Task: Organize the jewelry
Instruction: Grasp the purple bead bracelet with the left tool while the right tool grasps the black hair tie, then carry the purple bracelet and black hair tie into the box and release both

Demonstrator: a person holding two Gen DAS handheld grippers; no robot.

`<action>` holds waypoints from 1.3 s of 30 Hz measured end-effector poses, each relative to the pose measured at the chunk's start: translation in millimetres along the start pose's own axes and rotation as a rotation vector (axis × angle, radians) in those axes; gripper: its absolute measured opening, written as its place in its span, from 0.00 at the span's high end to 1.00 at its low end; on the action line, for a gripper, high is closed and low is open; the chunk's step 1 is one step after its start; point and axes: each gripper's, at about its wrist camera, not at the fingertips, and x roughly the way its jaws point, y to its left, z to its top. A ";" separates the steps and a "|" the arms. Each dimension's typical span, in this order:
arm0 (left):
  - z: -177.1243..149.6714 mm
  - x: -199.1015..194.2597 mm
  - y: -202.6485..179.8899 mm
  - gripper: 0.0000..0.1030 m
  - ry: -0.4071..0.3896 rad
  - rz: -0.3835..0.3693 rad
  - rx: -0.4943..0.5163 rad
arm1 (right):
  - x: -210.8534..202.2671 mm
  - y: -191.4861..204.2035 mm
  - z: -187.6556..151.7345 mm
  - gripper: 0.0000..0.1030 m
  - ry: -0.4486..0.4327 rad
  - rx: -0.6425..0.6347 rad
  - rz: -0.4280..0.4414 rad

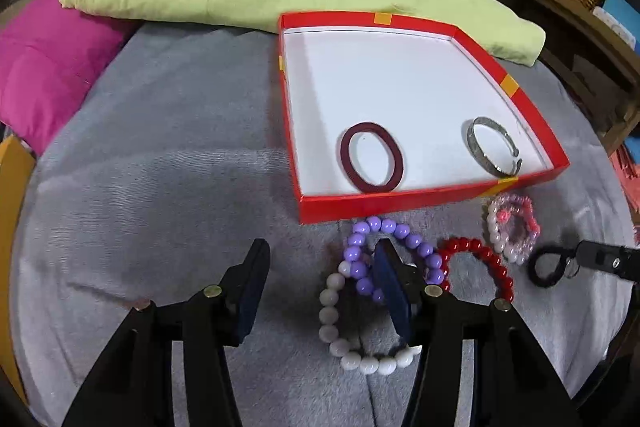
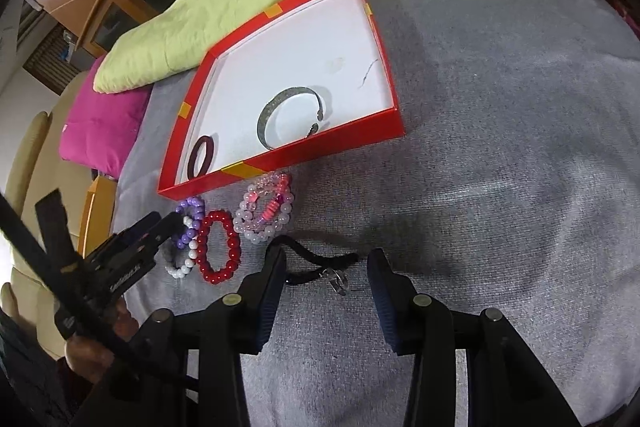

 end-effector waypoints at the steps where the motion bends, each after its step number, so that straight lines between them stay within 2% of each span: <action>1: 1.1 0.4 -1.3 0.54 -0.002 -0.010 0.002 | 1.0 0.3 0.2 0.56 0.001 -0.002 -0.001; 2: 1.8 1.1 -3.5 0.60 -0.002 -0.020 0.011 | 2.6 0.7 0.4 0.56 0.003 -0.004 -0.002; 6: 0.8 2.1 -14.4 0.73 -0.006 -0.027 0.056 | 11.5 4.1 1.4 0.56 0.022 -0.025 -0.010; 7: 0.7 1.9 -16.3 0.80 -0.007 -0.040 0.065 | 12.1 5.6 1.2 0.56 0.020 -0.038 -0.015; 11: -1.2 1.0 -17.9 0.87 -0.012 -0.037 0.089 | 14.0 9.0 -0.1 0.56 0.010 -0.082 -0.036; 13: -1.8 -0.6 -15.9 0.88 -0.015 -0.045 0.083 | 15.8 12.9 -1.7 0.58 0.005 -0.121 -0.060; 17: -3.8 -3.2 -14.2 0.89 -0.018 -0.052 0.087 | 19.6 27.1 -9.0 0.83 -0.032 -0.238 -0.170; 20: -5.0 -7.2 -12.2 0.91 -0.028 -0.056 0.087 | 16.7 30.4 -11.3 0.87 -0.059 -0.271 -0.200; 24: -6.0 -18.1 -5.7 0.91 -0.056 -0.071 0.076 | 4.2 31.9 -9.9 0.88 -0.121 -0.276 -0.205; 39: -5.1 -60.1 7.8 0.91 -0.181 -0.124 0.029 | -32.1 17.6 4.2 0.88 -0.273 -0.138 -0.090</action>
